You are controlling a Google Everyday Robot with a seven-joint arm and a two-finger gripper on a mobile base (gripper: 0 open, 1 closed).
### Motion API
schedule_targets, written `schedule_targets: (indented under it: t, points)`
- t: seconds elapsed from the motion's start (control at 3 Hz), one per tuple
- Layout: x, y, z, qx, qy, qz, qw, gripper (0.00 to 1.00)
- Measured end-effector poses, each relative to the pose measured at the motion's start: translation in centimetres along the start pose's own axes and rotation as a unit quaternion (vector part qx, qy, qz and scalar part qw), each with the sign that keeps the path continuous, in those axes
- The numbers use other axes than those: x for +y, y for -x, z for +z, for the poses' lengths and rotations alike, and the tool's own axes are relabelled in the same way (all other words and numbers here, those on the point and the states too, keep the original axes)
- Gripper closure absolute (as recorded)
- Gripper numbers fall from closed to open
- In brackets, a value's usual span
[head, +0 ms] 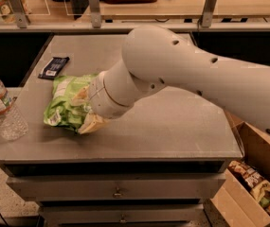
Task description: Pick green rice chip bag
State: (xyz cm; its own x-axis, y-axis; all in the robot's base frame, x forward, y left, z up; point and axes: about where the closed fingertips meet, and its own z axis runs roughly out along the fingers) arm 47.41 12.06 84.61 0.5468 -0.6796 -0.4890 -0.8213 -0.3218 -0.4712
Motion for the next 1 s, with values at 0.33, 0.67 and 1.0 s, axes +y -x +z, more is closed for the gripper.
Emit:
schedule_targets:
  t: [0.33, 0.67, 1.0]
  points:
    - [-0.1, -0.3, -0.3, -0.009, -0.003, 0.010, 0.9999, 1.00]
    - [-0.6, -0.8, -1.3, -0.027, -0.018, 0.031, 0.9990, 1.00]
    - [-1.4, -1.6, -2.9, -0.043, -0.048, 0.061, 0.9961, 1.00]
